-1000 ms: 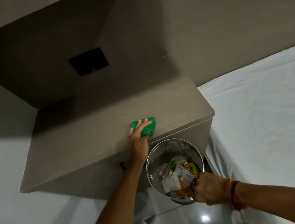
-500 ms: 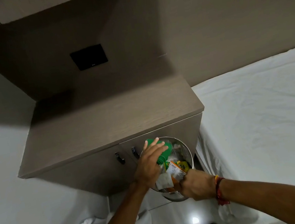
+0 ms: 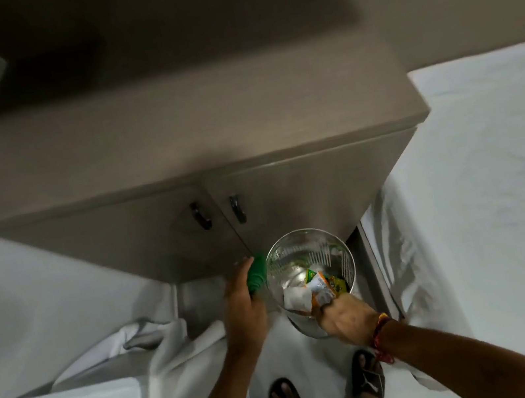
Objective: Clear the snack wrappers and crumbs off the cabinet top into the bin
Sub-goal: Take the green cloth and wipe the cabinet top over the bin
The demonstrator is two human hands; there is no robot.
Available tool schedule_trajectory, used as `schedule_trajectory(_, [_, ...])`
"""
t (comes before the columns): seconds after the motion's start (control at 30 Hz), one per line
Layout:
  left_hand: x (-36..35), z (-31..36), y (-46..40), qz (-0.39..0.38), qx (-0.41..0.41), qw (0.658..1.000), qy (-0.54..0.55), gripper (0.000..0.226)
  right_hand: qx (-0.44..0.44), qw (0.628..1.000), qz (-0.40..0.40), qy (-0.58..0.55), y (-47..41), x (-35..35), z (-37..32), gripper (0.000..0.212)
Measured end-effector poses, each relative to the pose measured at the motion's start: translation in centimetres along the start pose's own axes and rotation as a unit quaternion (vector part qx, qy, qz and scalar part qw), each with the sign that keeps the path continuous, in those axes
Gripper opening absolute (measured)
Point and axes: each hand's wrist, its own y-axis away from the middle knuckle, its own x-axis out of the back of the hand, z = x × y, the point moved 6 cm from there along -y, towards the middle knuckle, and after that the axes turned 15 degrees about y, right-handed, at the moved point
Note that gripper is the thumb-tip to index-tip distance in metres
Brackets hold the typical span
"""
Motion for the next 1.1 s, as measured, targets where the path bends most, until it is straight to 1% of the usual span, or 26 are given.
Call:
schedule_trajectory(0.03, [-0.8,-3.0,0.0,0.008,0.024,1.0,0.001,0.063,0.007,0.999,-0.041,0.033,-0.9,-3.3,-0.7,0.046])
schedule_trajectory(0.1, [-2.4,-8.3,0.5,0.012,0.055,0.998,0.008,0.059,0.006,0.995,-0.074,-0.064,-2.8,-10.0,-2.6,0.034])
schedule_trajectory(0.13, [-3.1,-10.8,0.6,0.014,0.059,0.998,0.017,0.058,0.017,0.994,-0.082,-0.068,-4.1,-12.3,-3.4,0.033])
schedule_trajectory(0.17, [-3.8,-13.2,0.6,0.015,0.057,0.998,0.023,0.06,0.01,0.997,-0.068,-0.023,-5.7,-14.4,-3.7,0.031])
schedule_trajectory(0.2, [-4.4,-15.5,0.4,0.016,0.061,0.998,0.026,0.062,-0.018,1.0,-0.009,0.016,-7.0,-15.7,-3.6,0.028])
schedule_trajectory(0.23, [-4.8,-17.4,0.3,0.019,0.07,0.997,0.025,0.064,-0.042,0.999,0.012,0.02,-7.8,-17.0,-3.1,0.033])
schedule_trajectory(0.3, [-5.5,-21.1,0.7,0.03,0.088,0.996,0.008,0.065,-0.067,0.995,0.07,0.014,-9.4,-19.8,-3.5,0.054])
schedule_trajectory(0.33, [-5.7,-22.2,1.0,0.031,0.091,0.995,-0.003,0.066,-0.077,0.994,0.077,0.02,-10.0,-20.7,-3.7,0.049])
schedule_trajectory(0.4, [-6.2,-23.6,1.0,0.015,0.09,0.996,-0.012,0.068,-0.067,0.994,0.083,0.034,-11.3,-22.2,-3.8,0.022])
schedule_trajectory(0.43, [-6.6,-24.2,1.0,-0.001,0.089,0.996,-0.014,0.069,-0.057,0.995,0.08,0.03,-11.8,-22.9,-4.1,0.014])
schedule_trajectory(0.47, [-6.8,-24.7,1.1,-0.016,0.088,0.996,-0.018,0.07,-0.052,0.997,0.052,0.025,-12.1,-24.0,-4.5,0.014])
schedule_trajectory(0.57, [-7.5,-25.1,0.9,-0.048,0.08,0.995,-0.037,0.072,-0.074,0.995,0.011,-0.067,-12.6,-26.4,-4.8,0.012])
schedule_trajectory(0.63, [-7.9,-24.6,0.8,-0.068,0.071,0.993,-0.058,0.075,-0.105,0.979,-0.012,-0.174,-12.5,-27.5,-4.7,0.014])
schedule_trajectory(0.67, [-7.9,-24.1,0.7,-0.08,0.063,0.992,-0.071,0.076,-0.12,0.968,-0.012,-0.219,-12.0,-27.1,-4.4,0.009])
schedule_trajectory(0.7, [-7.9,-23.6,0.7,-0.091,0.055,0.991,-0.085,0.075,-0.11,0.959,-0.036,-0.257,-11.7,-27.0,-4.6,0.002])
schedule_trajectory(0.73, [-7.9,-23.1,0.8,-0.099,0.045,0.989,-0.102,0.075,-0.114,0.945,-0.068,-0.298,-11.3,-26.5,-4.1,0.014])
schedule_trajectory(0.77, [-7.7,-22.3,0.9,-0.103,0.033,0.987,-0.119,0.074,-0.15,0.907,-0.12,-0.374,-11.0,-26.1,-3.6,0.036])
schedule_trajectory(0.8, [-7.3,-21.2,1.1,-0.106,0.025,0.985,-0.136,0.074,-0.191,0.867,-0.109,-0.448,-10.5,-23.4,-2.8,0.06])
schedule_trajectory(0.83, [-6.6,-19.9,1.2,-0.104,0.018,0.983,-0.151,0.075,-0.238,0.776,-0.071,-0.579,-10.5,-20.5,-2.5,0.068])
schedule_trajectory(0.87, [-5.8,-18.1,1.3,-0.102,0.007,0.98,-0.17,0.078,-0.21,0.635,-0.141,-0.729,-10.4,-17.6,-3.4,0.057])
schedule_trajectory(0.9, [-5.2,-16.3,1.5,-0.103,-0.007,0.976,-0.19,0.082,-0.27,0.506,-0.098,-0.813,-11.0,-15.3,-2.9,0.041])
schedule_trajectory(0.93, [-4.0,-13.7,1.6,-0.099,-0.025,0.973,-0.205,0.086,-0.275,0.46,-0.134,-0.834,-11.1,-11.7,-2.8,0.036])
schedule_trajectory(0.97, [-2.8,-11.2,1.7,-0.091,-0.046,0.972,-0.212,0.087,-0.257,0.432,-0.154,-0.851,-11.2,-7.9,-2.8,0.042])
schedule_trajectory(1.0, [-1.2,-8.7,1.8,-0.075,-0.063,0.972,-0.215,0.082,-0.245,0.428,-0.145,-0.857,-11.0,-4.0,-3.0,0.045])
schedule_trajectory(1.07, [1.9,-4.4,2.3,-0.066,-0.072,0.973,-0.211,0.07,-0.196,0.401,-0.126,-0.886,-10.3,3.6,-3.4,0.033])
schedule_trajectory(1.1, [3.9,-2.5,2.6,-0.061,-0.074,0.975,-0.199,0.072,-0.183,0.405,-0.103,-0.89,-10.1,7.2,-3.6,0.029])
